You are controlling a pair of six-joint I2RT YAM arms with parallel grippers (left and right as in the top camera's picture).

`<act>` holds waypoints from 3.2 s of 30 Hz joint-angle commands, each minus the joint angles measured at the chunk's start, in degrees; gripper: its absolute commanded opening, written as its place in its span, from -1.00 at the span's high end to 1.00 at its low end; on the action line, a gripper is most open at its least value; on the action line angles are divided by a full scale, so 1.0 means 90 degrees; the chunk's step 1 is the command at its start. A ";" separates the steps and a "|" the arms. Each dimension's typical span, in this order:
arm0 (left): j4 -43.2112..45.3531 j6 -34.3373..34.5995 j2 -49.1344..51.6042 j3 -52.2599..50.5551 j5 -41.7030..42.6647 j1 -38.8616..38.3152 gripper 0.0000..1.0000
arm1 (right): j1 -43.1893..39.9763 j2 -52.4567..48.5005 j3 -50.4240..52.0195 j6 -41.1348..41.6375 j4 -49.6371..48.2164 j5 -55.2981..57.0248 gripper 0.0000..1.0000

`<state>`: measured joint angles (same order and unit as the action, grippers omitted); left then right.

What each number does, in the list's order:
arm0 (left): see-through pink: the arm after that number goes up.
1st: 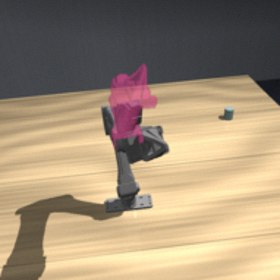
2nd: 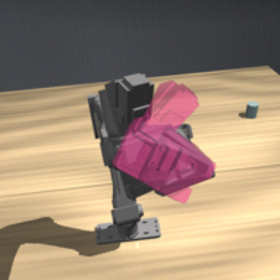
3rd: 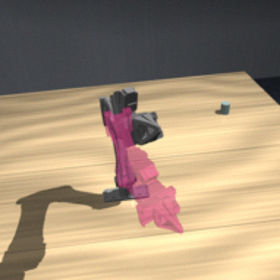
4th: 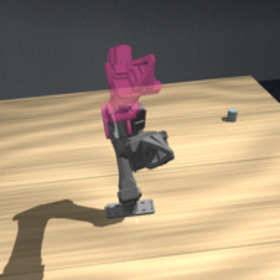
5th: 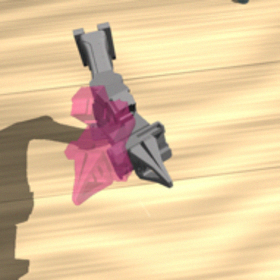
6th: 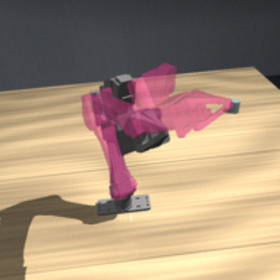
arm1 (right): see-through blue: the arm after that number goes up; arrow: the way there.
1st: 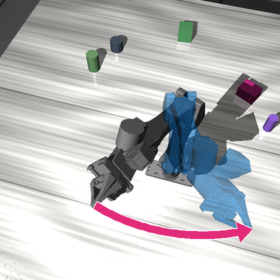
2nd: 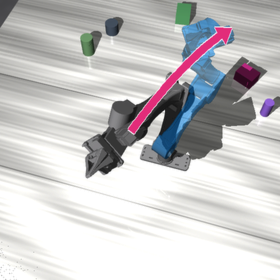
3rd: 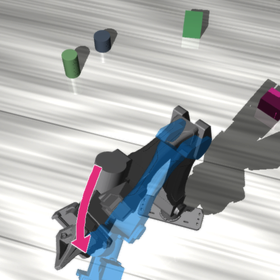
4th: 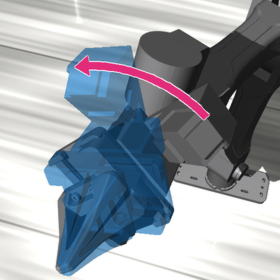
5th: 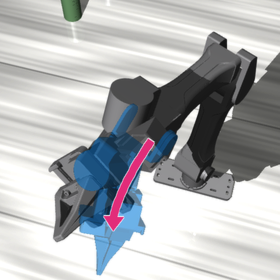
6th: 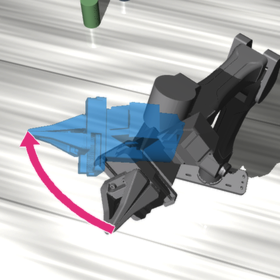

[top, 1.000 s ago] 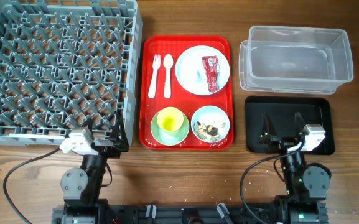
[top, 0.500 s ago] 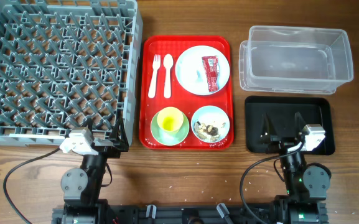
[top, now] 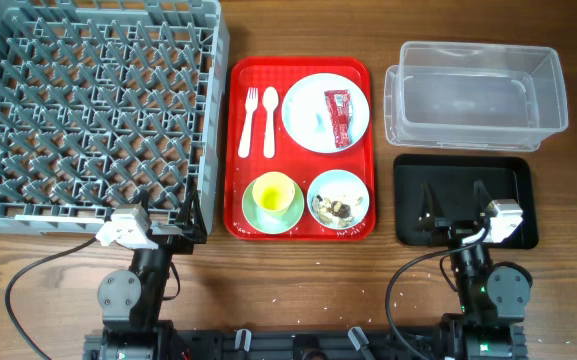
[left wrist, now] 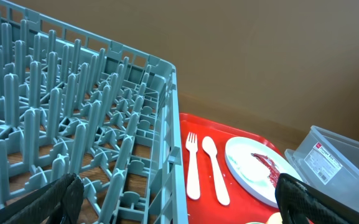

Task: Sort waste into correct bins and load items into the dishwasher rack
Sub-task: 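Raise both grippers from rest toward the red tray, then grasp the yellow cup from the green bowl with the right gripper and lift, then hand the yellow cup from the right gripper to the left gripper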

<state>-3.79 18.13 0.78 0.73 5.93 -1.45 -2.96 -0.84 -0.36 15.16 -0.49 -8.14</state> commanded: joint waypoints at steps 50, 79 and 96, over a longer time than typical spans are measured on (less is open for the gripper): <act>-0.7179 0.0629 0.4624 0.7451 -0.0005 -0.0034 -1.00 | 0.4908 -1.1737 -0.8898 0.2691 0.6183 0.0046 0.37; -0.5659 0.0945 0.5544 0.7451 0.5105 0.0121 -0.99 | 0.1617 -0.8575 -0.8893 -0.0406 0.6040 -0.5229 0.91; -0.4503 0.1037 0.7315 0.7451 0.9381 0.0840 -0.84 | 0.2722 -0.8663 -0.8893 0.0500 0.3599 -0.6815 0.91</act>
<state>-44.53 26.96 69.14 67.11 88.18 6.46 18.81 -78.43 -79.99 16.23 35.05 -69.28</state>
